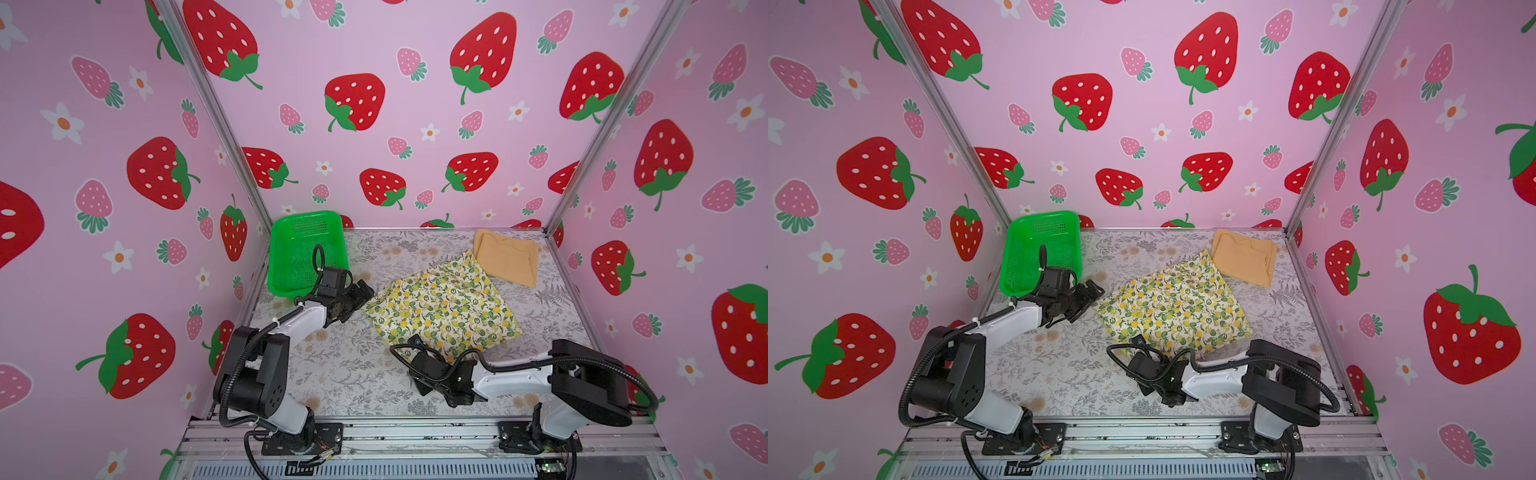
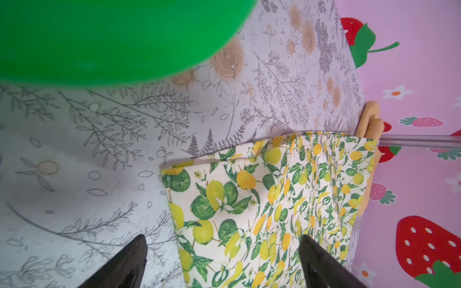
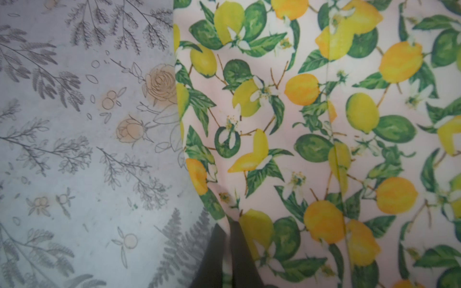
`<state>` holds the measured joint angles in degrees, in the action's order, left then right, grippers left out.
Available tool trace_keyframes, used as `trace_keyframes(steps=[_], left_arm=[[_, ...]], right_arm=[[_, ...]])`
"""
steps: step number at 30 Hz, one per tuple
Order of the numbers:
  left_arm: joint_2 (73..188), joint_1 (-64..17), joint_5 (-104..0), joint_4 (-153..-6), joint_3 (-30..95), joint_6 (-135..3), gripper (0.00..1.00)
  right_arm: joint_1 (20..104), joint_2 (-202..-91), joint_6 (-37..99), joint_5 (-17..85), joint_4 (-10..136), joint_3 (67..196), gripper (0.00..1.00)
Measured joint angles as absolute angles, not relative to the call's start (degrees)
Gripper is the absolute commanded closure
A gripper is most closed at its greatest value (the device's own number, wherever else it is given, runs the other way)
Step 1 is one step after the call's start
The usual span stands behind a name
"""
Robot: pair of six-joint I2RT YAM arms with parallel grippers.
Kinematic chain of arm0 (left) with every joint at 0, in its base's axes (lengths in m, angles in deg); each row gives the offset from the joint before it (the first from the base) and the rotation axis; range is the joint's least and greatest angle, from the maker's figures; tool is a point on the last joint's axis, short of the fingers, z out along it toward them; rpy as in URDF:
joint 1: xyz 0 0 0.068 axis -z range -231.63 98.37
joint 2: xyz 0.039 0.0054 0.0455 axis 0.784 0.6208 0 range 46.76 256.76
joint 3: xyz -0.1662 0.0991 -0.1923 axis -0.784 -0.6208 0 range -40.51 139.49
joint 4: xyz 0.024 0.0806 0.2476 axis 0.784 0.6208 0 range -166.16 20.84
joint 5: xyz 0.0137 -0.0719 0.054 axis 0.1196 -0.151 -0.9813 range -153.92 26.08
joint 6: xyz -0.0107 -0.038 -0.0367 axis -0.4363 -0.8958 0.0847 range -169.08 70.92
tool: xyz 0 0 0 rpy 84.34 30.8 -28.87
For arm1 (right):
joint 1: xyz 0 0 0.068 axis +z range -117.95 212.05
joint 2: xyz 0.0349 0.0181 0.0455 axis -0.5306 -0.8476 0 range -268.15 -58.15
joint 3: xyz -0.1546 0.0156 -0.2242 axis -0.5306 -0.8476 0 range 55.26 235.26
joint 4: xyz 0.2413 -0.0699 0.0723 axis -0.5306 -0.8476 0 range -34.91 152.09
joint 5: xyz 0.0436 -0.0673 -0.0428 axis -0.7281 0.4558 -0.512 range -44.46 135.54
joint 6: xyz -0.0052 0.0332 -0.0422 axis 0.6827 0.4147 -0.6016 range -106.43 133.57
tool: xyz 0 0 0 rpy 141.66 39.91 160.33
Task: Fold and stack skirts
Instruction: Rotate the skirt at the center of the table, then fold the skirt at the center of the table.
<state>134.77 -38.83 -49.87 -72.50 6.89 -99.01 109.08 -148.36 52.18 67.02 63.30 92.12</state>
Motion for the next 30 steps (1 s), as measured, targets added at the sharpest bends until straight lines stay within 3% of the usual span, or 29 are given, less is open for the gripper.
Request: trace_keyframes(steps=[6,13,24,27,30], left_arm=[[133.78,-37.32,-51.54,-72.17,3.74,-98.81,0.17],[138.59,-35.46,-51.78,-73.35,3.56,-98.62,0.37],[141.83,-34.57,-51.49,-75.21,5.14,-98.40,0.60],[142.26,-34.46,-51.49,-75.30,5.25,-98.40,0.70],[142.88,-34.37,-51.47,-75.32,5.31,-98.40,0.87]], right_arm=[[109.10,-146.33,53.89,68.04,59.37,91.47,0.89],[109.08,-145.04,55.13,68.96,56.22,91.16,0.89],[109.08,-142.28,55.96,69.97,53.55,89.98,0.88],[109.08,-142.13,55.96,70.23,53.44,89.98,0.88],[109.08,-142.13,55.96,70.36,53.42,89.98,0.87]])
